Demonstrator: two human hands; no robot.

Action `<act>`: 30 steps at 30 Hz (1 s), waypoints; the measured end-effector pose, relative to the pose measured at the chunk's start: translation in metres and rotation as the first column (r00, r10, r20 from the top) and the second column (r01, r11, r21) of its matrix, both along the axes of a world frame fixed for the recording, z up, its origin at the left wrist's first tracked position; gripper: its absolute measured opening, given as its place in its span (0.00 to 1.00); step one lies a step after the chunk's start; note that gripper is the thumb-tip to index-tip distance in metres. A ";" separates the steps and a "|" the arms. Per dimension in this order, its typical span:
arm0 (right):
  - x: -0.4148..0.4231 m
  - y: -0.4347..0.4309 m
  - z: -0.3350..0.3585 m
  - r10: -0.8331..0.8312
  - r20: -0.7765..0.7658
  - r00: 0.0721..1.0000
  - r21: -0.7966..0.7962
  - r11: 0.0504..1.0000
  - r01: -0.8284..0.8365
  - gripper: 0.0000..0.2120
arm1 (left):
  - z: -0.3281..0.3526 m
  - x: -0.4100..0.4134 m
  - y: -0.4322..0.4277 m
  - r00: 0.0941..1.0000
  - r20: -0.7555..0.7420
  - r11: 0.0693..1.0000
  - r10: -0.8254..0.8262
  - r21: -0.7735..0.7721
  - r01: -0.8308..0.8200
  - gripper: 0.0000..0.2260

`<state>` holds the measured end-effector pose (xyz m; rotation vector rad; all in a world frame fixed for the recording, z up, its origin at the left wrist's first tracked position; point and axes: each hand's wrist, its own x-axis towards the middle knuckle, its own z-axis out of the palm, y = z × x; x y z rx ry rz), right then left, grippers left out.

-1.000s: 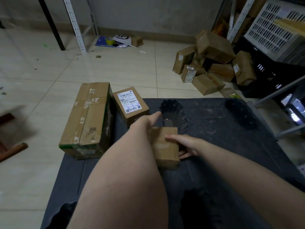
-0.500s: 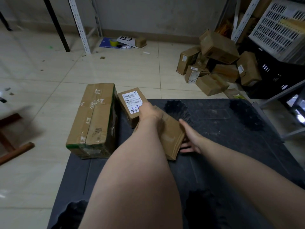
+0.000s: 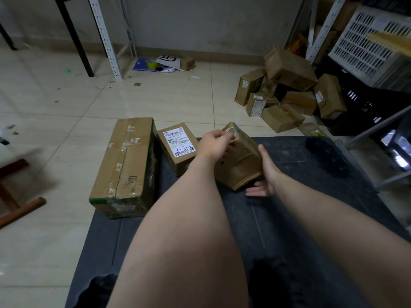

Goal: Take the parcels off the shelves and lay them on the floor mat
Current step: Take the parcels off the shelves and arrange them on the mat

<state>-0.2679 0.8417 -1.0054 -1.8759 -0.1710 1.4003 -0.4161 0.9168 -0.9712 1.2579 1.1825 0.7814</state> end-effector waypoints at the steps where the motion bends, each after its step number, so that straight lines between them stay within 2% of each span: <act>1: -0.002 -0.001 -0.001 -0.005 -0.009 1.000 -0.019 1.000 0.005 0.57 | 0.001 -0.001 -0.001 1.000 -0.022 1.000 -0.002 -0.002 0.002 0.04; 4: -0.011 -0.001 -0.002 -0.041 -0.032 0.999 -0.038 0.998 0.040 0.57 | 0.003 -0.002 -0.003 0.997 -0.068 1.000 -0.030 -0.013 0.029 0.05; 9: -0.017 0.007 0.009 -0.050 -0.044 0.998 0.017 0.999 0.051 0.46 | 0.003 -0.004 -0.010 0.952 -0.254 0.984 -0.173 -0.001 0.179 0.10; 13: -0.015 0.009 0.018 -0.050 -0.137 0.989 0.049 0.997 0.057 0.41 | 0.004 -0.002 -0.014 0.920 -0.237 0.950 -0.312 -0.098 0.297 0.09; 16: -0.010 0.008 0.025 -0.062 -0.218 0.974 0.071 0.994 0.079 0.28 | 0.001 -0.003 -0.017 0.900 -0.249 0.934 -0.358 -0.117 0.339 0.09; 19: -0.009 0.018 0.033 -0.119 -0.247 0.962 0.146 0.977 0.159 0.21 | -0.003 -0.006 -0.017 0.936 -0.281 0.973 -0.210 0.035 0.229 0.10; 22: -0.020 0.034 0.047 -0.168 -0.263 0.950 0.278 0.930 0.241 0.24 | 0.004 -0.003 -0.017 0.919 -0.390 0.976 0.056 0.214 0.031 0.12; 25: -0.033 0.048 0.053 -0.270 -0.234 0.934 0.364 0.867 0.341 0.27 | 0.013 0.002 -0.022 0.865 -0.415 0.949 0.281 0.257 -0.185 0.11; 26: -0.033 0.049 0.051 -0.327 -0.176 0.929 0.371 0.852 0.370 0.29 | 0.015 0.000 -0.023 0.842 -0.417 0.934 0.342 0.250 -0.255 0.09; 28: -0.026 0.048 0.043 -0.395 0.059 0.917 0.338 0.872 0.354 0.35 | 0.018 -0.013 -0.020 0.788 -0.436 0.900 0.435 0.245 -0.361 0.11; 30: -0.015 0.042 0.035 -0.333 0.244 0.911 0.272 0.925 0.265 0.39 | 0.017 -0.033 -0.013 0.759 -0.484 0.900 0.435 0.239 -0.364 0.11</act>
